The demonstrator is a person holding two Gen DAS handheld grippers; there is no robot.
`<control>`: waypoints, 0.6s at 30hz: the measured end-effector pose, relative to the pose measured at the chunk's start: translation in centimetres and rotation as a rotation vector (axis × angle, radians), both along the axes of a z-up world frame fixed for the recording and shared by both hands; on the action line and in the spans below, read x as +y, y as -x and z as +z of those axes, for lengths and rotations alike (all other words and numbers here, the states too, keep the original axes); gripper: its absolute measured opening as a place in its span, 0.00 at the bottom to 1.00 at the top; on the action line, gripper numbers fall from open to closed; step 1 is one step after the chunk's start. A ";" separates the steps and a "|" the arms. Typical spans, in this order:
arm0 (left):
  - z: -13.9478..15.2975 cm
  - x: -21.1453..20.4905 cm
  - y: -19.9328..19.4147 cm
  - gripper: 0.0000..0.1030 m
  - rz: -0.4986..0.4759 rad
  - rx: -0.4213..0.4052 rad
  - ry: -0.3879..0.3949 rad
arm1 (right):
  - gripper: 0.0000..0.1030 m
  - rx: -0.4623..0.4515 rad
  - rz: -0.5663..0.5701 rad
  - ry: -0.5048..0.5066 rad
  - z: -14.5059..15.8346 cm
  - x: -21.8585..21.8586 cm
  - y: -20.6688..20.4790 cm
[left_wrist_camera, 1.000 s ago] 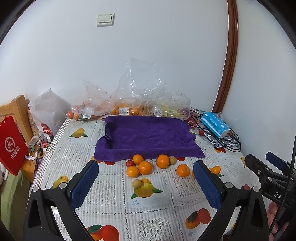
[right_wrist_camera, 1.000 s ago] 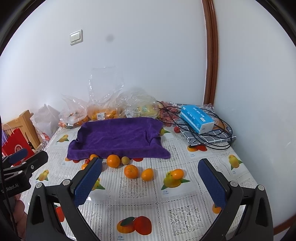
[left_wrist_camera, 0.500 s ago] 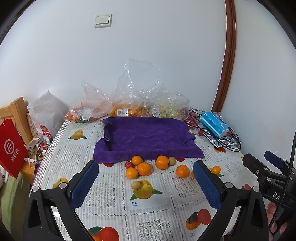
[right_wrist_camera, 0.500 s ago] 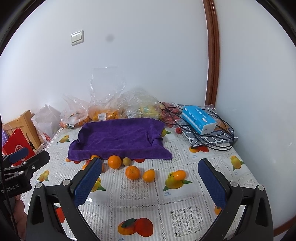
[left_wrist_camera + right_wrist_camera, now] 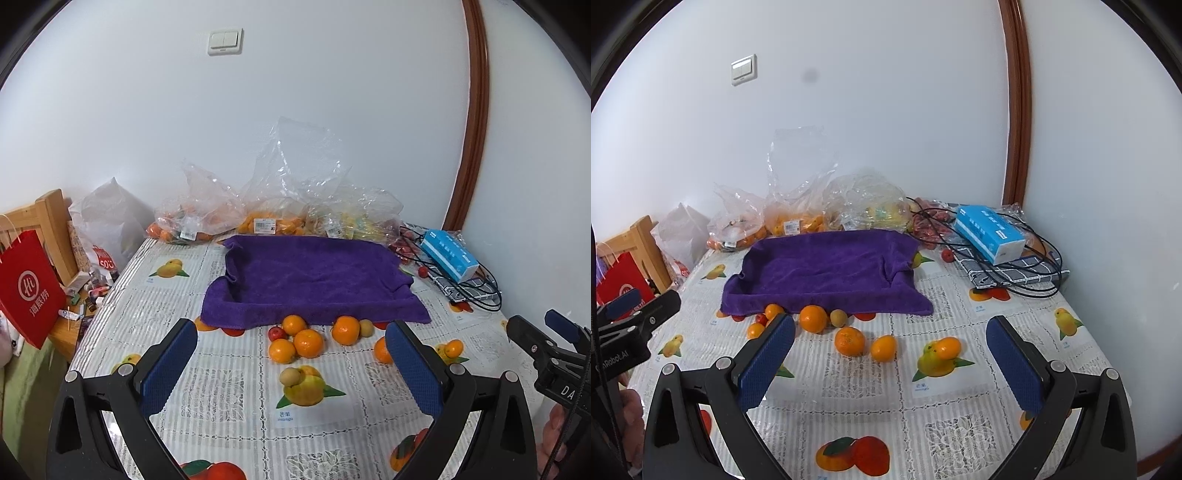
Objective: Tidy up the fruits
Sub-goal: 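Grasp a small orange from the table with the right gripper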
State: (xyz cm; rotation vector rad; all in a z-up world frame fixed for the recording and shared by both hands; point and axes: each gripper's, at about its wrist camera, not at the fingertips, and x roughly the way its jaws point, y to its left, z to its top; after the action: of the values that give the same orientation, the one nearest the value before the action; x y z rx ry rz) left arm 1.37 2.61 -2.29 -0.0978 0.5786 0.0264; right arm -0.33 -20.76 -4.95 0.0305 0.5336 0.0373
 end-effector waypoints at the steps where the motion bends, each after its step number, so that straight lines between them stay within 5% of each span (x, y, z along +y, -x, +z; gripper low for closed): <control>1: -0.2 0.1 -0.2 1.00 -0.007 0.003 0.005 | 0.99 -0.005 -0.001 0.001 -0.2 -0.1 -0.1; 18: -5.6 1.4 -4.5 1.00 -0.011 0.136 -0.016 | 0.94 0.106 -0.055 0.032 -5.4 -2.4 -5.0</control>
State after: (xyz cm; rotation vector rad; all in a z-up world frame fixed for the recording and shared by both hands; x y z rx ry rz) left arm 5.83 4.02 -7.89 -0.0772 0.7144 0.0268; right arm 4.65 -23.16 -10.31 0.0164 0.6387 -0.0270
